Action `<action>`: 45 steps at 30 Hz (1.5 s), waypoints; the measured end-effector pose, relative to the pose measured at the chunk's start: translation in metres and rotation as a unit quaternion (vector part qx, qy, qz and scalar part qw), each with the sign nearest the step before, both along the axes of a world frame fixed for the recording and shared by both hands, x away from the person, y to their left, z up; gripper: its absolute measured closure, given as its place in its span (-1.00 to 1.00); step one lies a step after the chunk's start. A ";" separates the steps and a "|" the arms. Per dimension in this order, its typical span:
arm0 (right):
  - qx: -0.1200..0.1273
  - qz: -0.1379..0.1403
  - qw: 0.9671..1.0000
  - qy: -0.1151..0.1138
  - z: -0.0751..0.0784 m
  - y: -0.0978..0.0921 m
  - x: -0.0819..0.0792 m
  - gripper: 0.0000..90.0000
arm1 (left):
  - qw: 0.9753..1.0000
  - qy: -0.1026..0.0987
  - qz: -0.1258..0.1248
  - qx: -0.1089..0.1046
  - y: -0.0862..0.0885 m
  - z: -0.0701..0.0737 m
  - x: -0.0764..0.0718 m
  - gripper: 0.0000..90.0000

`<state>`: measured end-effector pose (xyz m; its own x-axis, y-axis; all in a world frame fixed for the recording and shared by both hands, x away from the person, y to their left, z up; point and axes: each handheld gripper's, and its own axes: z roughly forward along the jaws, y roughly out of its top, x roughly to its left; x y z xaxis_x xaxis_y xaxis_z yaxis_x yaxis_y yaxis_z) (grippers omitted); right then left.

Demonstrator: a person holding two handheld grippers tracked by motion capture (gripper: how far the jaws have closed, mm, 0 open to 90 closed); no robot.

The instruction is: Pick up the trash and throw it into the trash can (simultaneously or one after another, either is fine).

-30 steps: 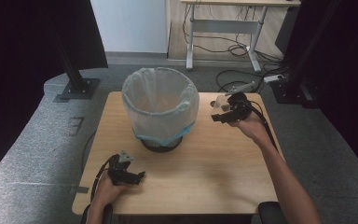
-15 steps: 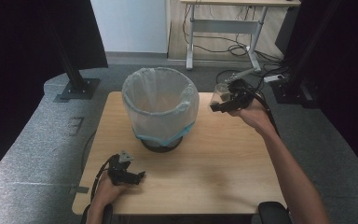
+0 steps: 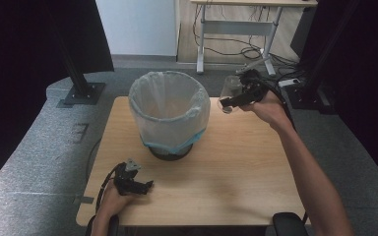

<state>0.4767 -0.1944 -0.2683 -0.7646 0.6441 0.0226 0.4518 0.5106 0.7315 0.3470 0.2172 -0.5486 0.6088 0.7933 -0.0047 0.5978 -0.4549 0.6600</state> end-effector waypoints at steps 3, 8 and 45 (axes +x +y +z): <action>0.003 0.000 1.000 -0.001 0.009 0.003 0.001 -0.31 | 1.000 0.001 0.000 0.000 0.000 0.000 0.000 -1.00; 0.004 0.002 1.000 -0.004 0.021 0.008 0.003 -0.31 | 1.000 0.001 0.000 0.000 0.000 0.000 0.000 -1.00; -0.003 0.043 0.999 -0.024 0.049 0.095 0.024 -0.31 | 1.000 0.001 0.000 -0.001 0.000 0.000 0.001 -1.00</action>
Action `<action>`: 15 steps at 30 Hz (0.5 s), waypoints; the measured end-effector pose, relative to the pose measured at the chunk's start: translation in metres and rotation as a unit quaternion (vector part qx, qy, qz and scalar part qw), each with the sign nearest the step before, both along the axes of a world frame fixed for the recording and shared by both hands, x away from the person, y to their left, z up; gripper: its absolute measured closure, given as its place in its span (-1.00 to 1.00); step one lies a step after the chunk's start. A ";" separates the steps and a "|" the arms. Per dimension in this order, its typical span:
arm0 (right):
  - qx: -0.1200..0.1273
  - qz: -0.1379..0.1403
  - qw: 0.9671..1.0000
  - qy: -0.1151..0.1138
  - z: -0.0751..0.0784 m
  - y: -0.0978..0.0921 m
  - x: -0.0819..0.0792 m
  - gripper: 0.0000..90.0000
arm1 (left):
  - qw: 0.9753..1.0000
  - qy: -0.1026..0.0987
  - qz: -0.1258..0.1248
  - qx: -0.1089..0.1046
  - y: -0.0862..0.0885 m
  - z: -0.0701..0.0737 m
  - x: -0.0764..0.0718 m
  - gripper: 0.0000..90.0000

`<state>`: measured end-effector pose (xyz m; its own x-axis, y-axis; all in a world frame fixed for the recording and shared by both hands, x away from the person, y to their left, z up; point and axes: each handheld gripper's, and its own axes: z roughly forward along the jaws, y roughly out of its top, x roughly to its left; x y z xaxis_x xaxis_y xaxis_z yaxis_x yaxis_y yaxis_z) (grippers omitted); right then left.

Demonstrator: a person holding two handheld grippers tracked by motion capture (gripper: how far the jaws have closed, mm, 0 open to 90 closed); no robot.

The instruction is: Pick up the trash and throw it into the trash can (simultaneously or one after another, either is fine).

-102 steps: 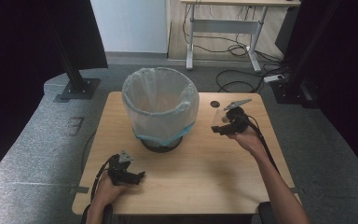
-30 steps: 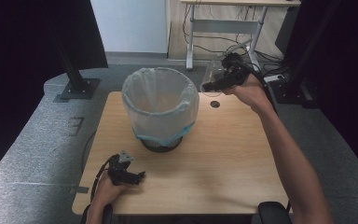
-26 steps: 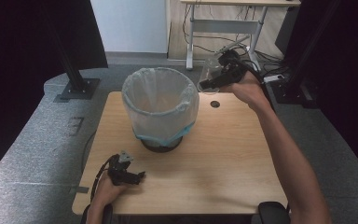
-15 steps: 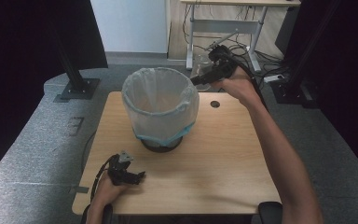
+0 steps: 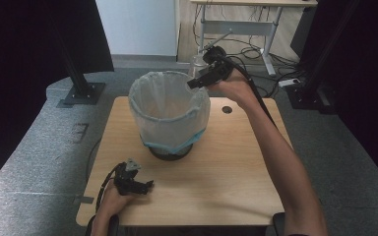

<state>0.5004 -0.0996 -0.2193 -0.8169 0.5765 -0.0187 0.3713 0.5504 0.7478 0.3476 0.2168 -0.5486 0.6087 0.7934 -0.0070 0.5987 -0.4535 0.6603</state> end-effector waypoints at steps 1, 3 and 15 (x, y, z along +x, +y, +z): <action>0.002 0.003 1.000 -0.002 -0.001 0.004 0.001 -0.31 | 1.000 0.000 0.000 0.001 0.000 0.000 0.000 -1.00; 0.003 0.004 1.000 0.000 -0.002 0.009 0.002 -0.31 | 1.000 0.000 0.001 0.001 0.000 0.000 0.000 -1.00; -0.008 0.013 1.000 -0.002 -0.019 0.040 0.012 -0.30 | 1.000 0.000 0.000 0.000 0.000 0.000 0.000 -1.00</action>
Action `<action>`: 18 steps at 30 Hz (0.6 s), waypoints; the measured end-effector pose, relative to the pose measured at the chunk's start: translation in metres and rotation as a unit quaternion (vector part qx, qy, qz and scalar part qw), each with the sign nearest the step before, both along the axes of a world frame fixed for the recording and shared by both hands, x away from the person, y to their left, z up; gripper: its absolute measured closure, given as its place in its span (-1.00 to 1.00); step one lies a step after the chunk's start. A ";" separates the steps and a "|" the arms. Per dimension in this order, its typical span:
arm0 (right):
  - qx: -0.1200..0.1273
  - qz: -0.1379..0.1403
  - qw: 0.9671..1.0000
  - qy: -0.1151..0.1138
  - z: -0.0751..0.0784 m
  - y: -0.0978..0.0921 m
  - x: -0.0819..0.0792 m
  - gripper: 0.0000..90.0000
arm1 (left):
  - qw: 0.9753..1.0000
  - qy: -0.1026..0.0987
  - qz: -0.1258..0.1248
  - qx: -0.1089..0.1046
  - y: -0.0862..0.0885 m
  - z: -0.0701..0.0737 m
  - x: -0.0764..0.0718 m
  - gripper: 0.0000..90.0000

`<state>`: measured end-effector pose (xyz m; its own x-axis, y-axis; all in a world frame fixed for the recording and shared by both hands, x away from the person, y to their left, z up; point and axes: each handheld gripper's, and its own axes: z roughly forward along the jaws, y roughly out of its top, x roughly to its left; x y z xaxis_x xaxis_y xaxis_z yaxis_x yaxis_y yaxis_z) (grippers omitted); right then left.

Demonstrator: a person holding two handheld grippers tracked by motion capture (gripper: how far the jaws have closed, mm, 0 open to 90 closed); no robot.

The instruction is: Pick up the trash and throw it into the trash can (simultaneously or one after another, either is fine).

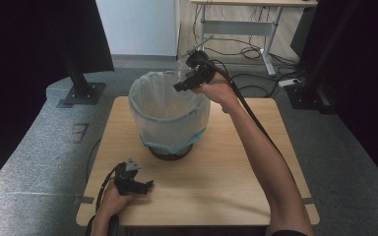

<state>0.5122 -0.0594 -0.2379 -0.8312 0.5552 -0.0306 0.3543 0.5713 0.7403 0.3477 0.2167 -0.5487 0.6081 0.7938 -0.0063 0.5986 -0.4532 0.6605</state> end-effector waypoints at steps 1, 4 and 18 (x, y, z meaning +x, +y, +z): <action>-0.003 0.002 1.000 -0.001 -0.003 0.005 0.001 -0.30 | 1.000 0.000 0.000 0.000 0.000 0.000 0.000 -1.00; -0.001 0.005 1.000 0.001 -0.007 0.010 0.002 -0.30 | 1.000 0.001 0.000 0.000 0.000 0.000 0.000 -1.00; -0.026 0.022 0.999 0.021 -0.038 0.040 0.010 -0.37 | 1.000 0.000 0.000 -0.001 0.000 0.000 0.000 -1.00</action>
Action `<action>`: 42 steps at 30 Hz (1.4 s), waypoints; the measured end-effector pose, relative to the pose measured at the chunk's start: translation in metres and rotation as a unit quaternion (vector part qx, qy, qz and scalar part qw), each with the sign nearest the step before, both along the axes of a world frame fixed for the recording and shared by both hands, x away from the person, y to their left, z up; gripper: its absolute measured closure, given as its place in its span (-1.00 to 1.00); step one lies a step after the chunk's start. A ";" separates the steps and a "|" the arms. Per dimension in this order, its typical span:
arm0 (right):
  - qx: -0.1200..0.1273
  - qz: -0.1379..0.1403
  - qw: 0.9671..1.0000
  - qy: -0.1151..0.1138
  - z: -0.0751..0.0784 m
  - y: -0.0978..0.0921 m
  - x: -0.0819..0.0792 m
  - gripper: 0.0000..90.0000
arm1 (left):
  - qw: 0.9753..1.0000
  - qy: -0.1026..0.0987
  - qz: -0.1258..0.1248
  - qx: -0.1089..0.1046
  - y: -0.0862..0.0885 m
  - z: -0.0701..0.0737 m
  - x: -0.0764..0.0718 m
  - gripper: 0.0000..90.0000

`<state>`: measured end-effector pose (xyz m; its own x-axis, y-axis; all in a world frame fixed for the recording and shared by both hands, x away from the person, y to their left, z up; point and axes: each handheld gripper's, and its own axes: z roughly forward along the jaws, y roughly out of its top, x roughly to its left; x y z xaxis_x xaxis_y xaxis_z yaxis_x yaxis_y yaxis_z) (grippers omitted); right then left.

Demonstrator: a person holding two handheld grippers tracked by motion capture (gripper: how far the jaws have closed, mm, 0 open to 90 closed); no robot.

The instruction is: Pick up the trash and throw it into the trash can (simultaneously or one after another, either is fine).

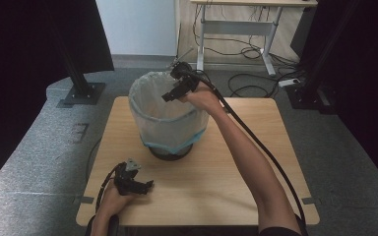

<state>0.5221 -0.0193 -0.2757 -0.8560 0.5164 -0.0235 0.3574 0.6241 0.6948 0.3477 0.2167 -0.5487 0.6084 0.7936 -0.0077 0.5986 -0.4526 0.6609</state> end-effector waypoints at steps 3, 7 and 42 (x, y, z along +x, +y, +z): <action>-0.003 0.000 1.000 0.007 -0.005 0.004 0.001 -0.65 | 1.000 0.000 0.000 0.000 0.000 0.000 0.000 -1.00; -0.012 0.006 1.000 0.013 -0.009 0.005 0.002 -0.82 | 1.000 0.000 0.000 0.000 0.000 0.000 0.000 -1.00; 0.006 -0.011 0.999 -0.033 0.003 -0.056 -0.025 -1.00 | 1.000 -0.001 0.003 0.002 -0.001 0.000 0.001 -1.00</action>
